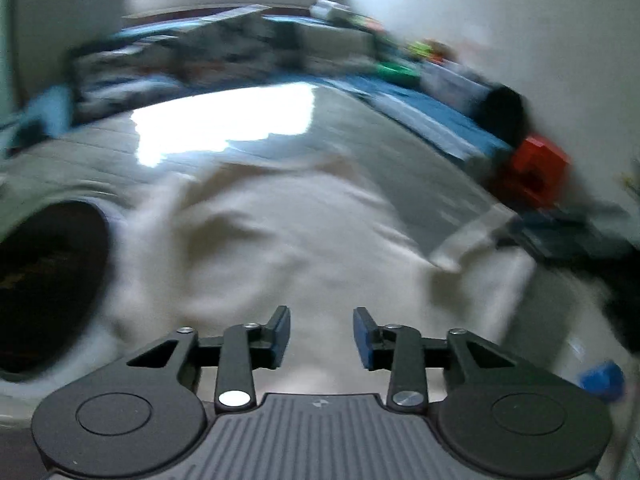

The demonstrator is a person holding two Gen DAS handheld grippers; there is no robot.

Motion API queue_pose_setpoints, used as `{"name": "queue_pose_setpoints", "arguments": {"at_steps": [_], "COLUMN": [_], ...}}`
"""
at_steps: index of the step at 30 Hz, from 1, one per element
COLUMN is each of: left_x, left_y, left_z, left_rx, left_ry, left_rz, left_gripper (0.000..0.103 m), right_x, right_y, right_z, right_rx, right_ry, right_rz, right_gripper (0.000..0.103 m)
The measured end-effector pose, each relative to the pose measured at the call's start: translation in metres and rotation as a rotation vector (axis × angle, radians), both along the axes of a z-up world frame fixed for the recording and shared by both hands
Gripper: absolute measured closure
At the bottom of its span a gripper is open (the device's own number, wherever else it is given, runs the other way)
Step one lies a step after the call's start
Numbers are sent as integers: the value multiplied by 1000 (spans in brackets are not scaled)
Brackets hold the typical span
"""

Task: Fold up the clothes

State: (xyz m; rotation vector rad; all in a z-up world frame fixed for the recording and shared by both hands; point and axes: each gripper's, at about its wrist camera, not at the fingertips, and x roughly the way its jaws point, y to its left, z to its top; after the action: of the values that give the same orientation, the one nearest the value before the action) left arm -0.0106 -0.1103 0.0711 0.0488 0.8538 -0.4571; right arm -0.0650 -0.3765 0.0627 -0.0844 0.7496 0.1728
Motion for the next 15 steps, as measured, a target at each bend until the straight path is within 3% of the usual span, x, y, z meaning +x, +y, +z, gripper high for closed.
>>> {"name": "queue_pose_setpoints", "arguments": {"at_steps": [3, 9, 15], "left_x": [30, 102, 148], "left_y": [22, 52, 51], "left_z": [9, 2, -21], "left_rx": [32, 60, 63], "left_ry": [-31, -39, -7], "left_rz": [144, 335, 357], "left_gripper": [59, 57, 59], "right_x": [7, 22, 27], "right_y": [30, 71, 86], "right_z": [3, -4, -16], "right_rx": [21, 41, 37], "right_ry": [-18, 2, 36], "right_rz": [99, 209, 251], "right_gripper": [65, 65, 65]}}
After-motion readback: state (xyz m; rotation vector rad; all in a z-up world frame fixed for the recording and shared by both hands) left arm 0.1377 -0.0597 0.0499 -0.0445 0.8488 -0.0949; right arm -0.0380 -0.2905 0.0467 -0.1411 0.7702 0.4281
